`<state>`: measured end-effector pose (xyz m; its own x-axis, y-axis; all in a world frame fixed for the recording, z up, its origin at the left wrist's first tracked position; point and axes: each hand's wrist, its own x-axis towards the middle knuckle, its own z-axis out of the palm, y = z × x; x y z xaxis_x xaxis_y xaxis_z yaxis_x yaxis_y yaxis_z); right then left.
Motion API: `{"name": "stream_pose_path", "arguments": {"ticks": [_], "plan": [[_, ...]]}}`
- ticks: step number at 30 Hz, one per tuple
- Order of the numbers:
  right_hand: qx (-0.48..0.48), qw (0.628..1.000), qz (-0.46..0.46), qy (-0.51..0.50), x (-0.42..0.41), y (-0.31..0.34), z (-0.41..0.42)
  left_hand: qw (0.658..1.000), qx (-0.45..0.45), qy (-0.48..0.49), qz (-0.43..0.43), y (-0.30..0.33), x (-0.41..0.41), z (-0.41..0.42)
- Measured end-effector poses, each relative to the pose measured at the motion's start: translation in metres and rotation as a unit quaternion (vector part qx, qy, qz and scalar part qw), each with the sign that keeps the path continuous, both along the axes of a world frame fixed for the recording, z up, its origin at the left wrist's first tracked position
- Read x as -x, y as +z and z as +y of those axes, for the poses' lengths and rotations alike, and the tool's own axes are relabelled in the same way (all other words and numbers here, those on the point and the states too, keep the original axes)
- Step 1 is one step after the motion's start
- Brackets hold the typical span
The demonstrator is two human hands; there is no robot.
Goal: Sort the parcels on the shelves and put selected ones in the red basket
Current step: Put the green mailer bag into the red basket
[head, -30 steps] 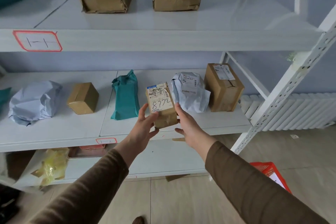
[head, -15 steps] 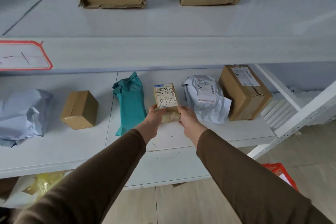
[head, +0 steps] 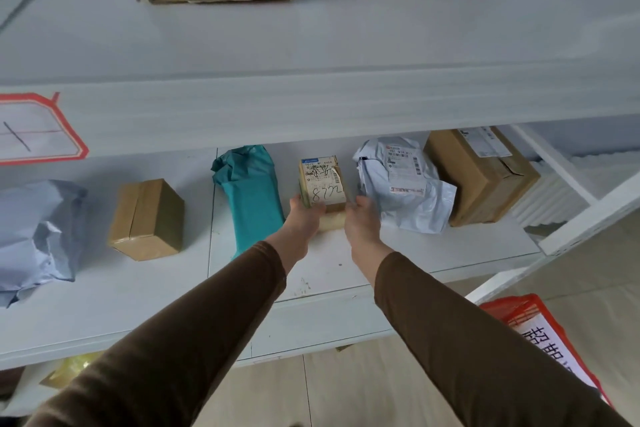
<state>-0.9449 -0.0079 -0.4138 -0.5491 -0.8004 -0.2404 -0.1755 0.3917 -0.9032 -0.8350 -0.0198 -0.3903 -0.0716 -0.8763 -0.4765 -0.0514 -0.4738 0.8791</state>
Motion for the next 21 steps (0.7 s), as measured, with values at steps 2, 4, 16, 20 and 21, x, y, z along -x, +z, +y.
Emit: {"name": "stream_pose_path", "arguments": {"ticks": [2,4,16,20,21], "plan": [[0.095,0.989,0.113,0.007,-0.011,0.009,0.008,0.997,0.077,-0.012,-0.027,0.016,-0.011,0.006],[0.214,0.958,0.186,0.04,-0.029,0.024,0.018,0.986,0.146,-0.005,-0.078,0.028,-0.033,0.008],[-0.089,0.959,-0.07,0.259,-0.104,0.013,0.02,0.998,-0.039,0.055,-0.017,-0.02,-0.14,0.023],[-0.033,0.962,-0.091,0.254,-0.104,0.02,0.042,0.997,-0.007,0.073,0.008,-0.008,-0.149,0.048],[-0.006,0.963,-0.099,0.251,-0.103,0.024,0.051,0.997,0.0,0.07,0.024,-0.002,-0.151,0.059]]}}
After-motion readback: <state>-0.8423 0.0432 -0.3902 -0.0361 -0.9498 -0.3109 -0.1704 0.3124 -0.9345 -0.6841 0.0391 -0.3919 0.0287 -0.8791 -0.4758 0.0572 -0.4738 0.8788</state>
